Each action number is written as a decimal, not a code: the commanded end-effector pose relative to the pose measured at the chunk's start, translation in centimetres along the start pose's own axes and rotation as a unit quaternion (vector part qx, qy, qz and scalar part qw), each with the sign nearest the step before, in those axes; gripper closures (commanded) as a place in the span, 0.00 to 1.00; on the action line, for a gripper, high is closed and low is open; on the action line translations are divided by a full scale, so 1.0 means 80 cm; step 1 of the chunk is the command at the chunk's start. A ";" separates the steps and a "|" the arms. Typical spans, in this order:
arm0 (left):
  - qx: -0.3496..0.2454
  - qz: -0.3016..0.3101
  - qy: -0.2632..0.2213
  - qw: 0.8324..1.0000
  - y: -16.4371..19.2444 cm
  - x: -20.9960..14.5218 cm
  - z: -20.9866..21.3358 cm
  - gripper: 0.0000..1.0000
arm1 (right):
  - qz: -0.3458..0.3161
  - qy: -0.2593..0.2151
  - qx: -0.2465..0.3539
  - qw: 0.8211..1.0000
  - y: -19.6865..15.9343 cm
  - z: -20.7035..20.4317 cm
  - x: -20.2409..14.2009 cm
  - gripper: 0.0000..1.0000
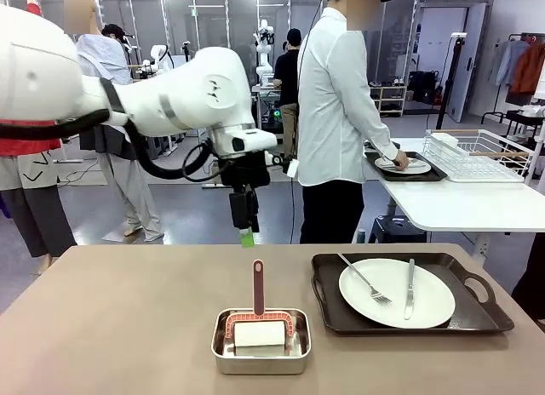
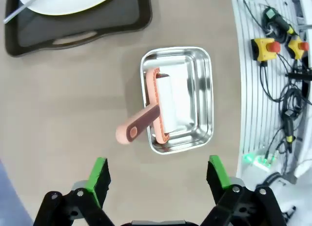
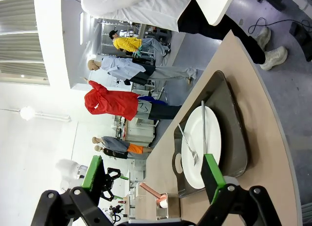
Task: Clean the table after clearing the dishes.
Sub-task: When the left (or right) Handle tray is removed, use the left hand (or right hand) to clean the left (or right) side of the table with the Lint Roller.
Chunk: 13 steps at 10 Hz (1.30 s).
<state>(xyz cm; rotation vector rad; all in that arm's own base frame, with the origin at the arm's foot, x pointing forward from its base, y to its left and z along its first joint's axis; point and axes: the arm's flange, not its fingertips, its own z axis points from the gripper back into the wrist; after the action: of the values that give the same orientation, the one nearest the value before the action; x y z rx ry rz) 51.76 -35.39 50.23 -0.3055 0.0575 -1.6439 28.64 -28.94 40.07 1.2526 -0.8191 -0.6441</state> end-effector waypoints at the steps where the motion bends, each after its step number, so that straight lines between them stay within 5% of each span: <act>1: -0.035 0.029 0.031 0.998 0.020 0.013 -0.001 0.00 | -0.002 -0.005 0.008 1.000 0.004 0.002 0.000 0.00; 13: -0.121 0.064 0.060 0.989 0.052 0.012 -0.123 0.00 | -0.002 -0.005 0.008 1.000 0.004 0.002 0.000 0.00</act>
<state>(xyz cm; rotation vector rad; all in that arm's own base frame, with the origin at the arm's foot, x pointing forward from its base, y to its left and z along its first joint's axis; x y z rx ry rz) 54.09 -38.34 39.80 -0.3778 0.3367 -1.5475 28.62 -28.94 40.06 1.2552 -0.8187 -0.6434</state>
